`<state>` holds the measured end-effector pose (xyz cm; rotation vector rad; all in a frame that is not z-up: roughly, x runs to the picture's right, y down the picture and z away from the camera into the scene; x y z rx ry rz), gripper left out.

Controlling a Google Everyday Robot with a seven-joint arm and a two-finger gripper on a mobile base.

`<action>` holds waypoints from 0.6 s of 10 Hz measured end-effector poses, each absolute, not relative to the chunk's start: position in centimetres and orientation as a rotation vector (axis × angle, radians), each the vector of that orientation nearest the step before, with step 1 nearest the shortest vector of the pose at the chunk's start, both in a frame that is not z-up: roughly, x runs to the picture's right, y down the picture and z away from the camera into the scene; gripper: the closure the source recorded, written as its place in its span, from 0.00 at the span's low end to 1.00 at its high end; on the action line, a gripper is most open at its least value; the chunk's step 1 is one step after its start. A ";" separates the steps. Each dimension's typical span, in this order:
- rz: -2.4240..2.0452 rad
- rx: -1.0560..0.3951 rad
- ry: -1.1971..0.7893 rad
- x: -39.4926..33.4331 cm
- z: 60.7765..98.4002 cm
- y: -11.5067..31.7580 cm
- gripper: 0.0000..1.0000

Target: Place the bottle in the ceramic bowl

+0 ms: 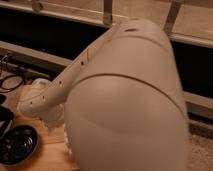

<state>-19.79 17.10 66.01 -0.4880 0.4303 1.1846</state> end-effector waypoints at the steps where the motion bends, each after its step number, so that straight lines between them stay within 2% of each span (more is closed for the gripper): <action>1: 1.184 -0.487 0.420 -19.8 65.1 15.9 0.20; 4: 1.184 -0.503 0.413 -19.6 64.7 14.6 0.20; 6: 1.185 -0.527 0.413 -19.8 66.3 15.4 0.20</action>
